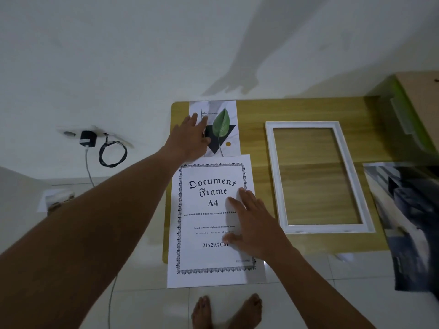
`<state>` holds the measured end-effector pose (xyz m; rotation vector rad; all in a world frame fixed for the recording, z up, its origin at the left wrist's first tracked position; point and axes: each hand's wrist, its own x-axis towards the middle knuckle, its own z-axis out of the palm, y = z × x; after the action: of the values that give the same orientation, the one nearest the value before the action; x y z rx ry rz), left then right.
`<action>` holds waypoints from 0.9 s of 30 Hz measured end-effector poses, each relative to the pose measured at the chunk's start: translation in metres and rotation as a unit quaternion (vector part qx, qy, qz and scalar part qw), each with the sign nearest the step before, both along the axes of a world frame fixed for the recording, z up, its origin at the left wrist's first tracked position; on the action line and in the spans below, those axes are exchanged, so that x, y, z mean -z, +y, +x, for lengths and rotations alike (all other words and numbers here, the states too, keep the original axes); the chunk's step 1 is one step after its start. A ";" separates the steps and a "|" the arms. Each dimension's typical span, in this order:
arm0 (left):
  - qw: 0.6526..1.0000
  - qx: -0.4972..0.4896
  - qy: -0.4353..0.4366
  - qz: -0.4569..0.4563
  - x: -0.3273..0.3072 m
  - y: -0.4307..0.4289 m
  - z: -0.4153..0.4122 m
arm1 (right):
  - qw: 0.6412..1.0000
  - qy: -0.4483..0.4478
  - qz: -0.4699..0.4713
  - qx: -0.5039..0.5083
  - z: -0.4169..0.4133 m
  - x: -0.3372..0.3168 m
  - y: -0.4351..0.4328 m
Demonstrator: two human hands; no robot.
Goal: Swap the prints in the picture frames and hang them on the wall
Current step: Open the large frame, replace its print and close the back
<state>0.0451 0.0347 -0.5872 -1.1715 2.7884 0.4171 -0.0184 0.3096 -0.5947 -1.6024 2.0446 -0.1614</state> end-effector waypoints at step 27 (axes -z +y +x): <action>0.886 -0.388 0.219 0.129 -0.001 0.138 0.134 | 0.990 0.004 0.004 0.137 0.028 0.006 0.008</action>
<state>0.1786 0.1723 -0.5863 -2.3148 2.2924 1.1963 0.0096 0.3180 -0.6007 -1.3116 2.2616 -0.2469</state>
